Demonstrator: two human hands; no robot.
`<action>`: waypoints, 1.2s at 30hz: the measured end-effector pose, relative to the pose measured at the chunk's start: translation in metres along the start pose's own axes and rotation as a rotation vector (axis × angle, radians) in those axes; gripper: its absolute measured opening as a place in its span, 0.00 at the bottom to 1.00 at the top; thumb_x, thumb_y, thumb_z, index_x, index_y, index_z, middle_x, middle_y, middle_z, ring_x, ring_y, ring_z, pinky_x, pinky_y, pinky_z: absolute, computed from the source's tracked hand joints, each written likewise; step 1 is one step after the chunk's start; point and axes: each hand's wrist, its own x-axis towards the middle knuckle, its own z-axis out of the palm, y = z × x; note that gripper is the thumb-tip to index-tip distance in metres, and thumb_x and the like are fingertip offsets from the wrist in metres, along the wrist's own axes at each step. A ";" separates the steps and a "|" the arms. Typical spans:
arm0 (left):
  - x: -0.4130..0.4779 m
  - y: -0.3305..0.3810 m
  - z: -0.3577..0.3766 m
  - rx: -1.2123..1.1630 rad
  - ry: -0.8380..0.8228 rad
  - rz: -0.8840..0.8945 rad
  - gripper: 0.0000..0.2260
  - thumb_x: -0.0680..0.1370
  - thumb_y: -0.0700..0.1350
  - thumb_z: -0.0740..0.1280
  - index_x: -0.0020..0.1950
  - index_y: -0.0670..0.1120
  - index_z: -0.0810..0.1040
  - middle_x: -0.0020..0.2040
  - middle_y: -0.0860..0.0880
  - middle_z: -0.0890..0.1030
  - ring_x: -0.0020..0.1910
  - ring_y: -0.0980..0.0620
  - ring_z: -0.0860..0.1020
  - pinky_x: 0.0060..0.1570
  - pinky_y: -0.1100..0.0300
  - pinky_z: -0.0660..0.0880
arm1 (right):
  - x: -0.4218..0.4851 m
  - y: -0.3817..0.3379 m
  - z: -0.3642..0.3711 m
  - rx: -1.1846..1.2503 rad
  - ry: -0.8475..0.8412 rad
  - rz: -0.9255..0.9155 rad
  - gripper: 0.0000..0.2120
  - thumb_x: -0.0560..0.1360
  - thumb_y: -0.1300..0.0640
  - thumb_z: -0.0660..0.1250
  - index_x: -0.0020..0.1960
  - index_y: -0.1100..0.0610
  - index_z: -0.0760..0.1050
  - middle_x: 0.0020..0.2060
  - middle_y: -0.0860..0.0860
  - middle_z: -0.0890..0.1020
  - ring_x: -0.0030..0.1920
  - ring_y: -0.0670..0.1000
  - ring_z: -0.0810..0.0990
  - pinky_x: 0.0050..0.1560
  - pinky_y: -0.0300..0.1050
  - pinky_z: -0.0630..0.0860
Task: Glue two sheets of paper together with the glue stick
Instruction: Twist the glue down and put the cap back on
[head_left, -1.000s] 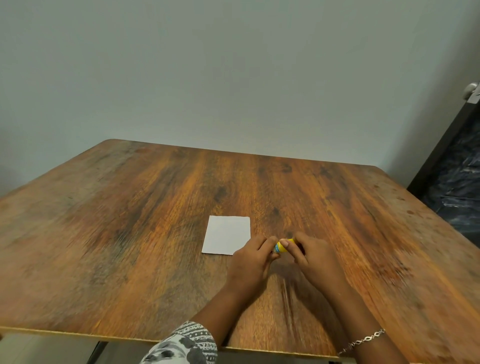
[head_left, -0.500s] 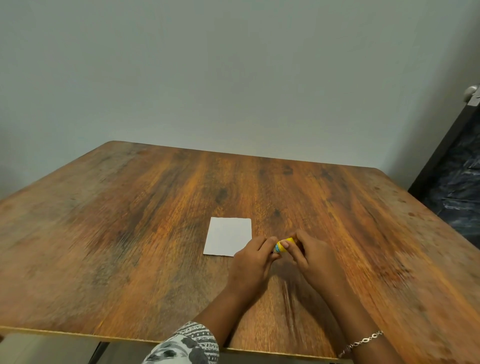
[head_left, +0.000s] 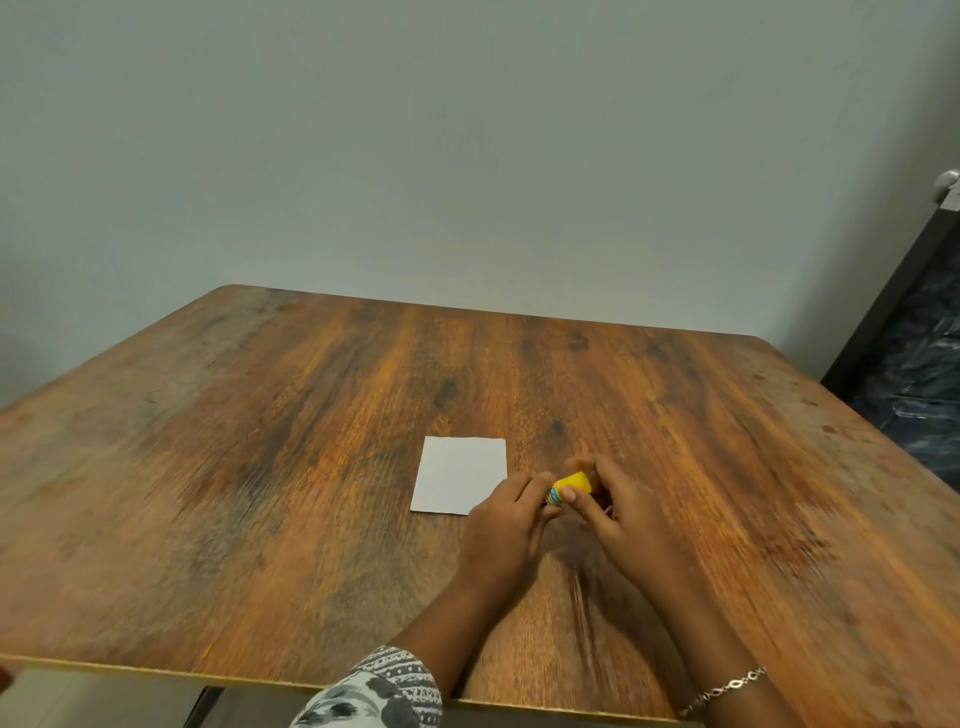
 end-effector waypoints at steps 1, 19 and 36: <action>0.000 -0.001 0.000 -0.007 0.007 -0.008 0.17 0.78 0.53 0.57 0.60 0.46 0.75 0.50 0.49 0.81 0.45 0.53 0.78 0.39 0.64 0.73 | -0.001 -0.002 0.000 0.099 -0.025 0.004 0.12 0.70 0.46 0.63 0.50 0.50 0.74 0.37 0.46 0.79 0.33 0.46 0.78 0.33 0.38 0.73; 0.001 0.003 -0.006 -0.124 0.018 -0.047 0.14 0.77 0.52 0.57 0.59 0.50 0.75 0.50 0.50 0.81 0.47 0.58 0.75 0.44 0.74 0.65 | -0.008 -0.008 0.032 0.804 0.076 0.362 0.04 0.73 0.64 0.67 0.43 0.55 0.77 0.38 0.52 0.81 0.42 0.51 0.79 0.41 0.48 0.75; 0.010 -0.026 -0.027 0.387 -0.385 -0.289 0.58 0.53 0.74 0.21 0.75 0.46 0.47 0.77 0.46 0.43 0.75 0.47 0.38 0.66 0.56 0.33 | 0.029 0.009 0.030 0.012 0.159 0.313 0.09 0.72 0.54 0.68 0.42 0.57 0.70 0.38 0.52 0.81 0.35 0.47 0.75 0.29 0.37 0.63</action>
